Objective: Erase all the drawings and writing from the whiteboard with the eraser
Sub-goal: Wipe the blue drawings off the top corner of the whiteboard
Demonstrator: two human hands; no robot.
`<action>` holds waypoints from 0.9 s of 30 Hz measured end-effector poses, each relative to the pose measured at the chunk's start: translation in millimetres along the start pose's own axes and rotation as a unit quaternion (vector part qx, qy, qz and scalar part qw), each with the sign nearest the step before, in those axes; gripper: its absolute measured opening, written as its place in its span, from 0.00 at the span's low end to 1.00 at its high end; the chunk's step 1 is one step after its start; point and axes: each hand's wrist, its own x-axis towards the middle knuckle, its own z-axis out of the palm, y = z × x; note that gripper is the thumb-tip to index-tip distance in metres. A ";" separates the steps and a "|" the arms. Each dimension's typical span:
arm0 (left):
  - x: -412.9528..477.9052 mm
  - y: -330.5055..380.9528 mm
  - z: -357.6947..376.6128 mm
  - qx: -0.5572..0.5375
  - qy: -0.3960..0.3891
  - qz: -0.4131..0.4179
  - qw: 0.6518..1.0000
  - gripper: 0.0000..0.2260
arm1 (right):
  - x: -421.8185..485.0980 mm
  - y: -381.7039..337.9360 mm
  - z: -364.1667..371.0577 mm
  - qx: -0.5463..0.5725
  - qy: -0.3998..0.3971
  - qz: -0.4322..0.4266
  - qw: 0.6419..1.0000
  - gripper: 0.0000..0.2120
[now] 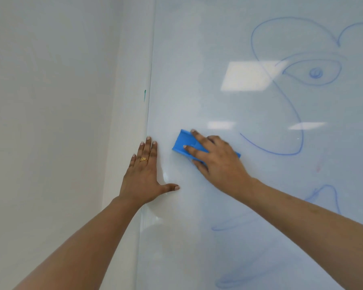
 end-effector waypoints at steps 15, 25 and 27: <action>-6.7 -0.5 5.8 -0.008 0.018 -0.003 1.000 0.53 | -12.2 -46.2 15.8 -0.017 0.016 0.067 0.998 0.19; -3.7 -1.9 7.4 0.020 0.022 -0.002 1.000 0.54 | 20.5 -25.7 12.6 0.012 0.032 0.106 0.994 0.14; -2.9 -1.2 6.7 0.014 0.041 -0.002 0.999 0.50 | 31.2 -14.2 7.5 0.020 0.032 0.133 0.990 0.15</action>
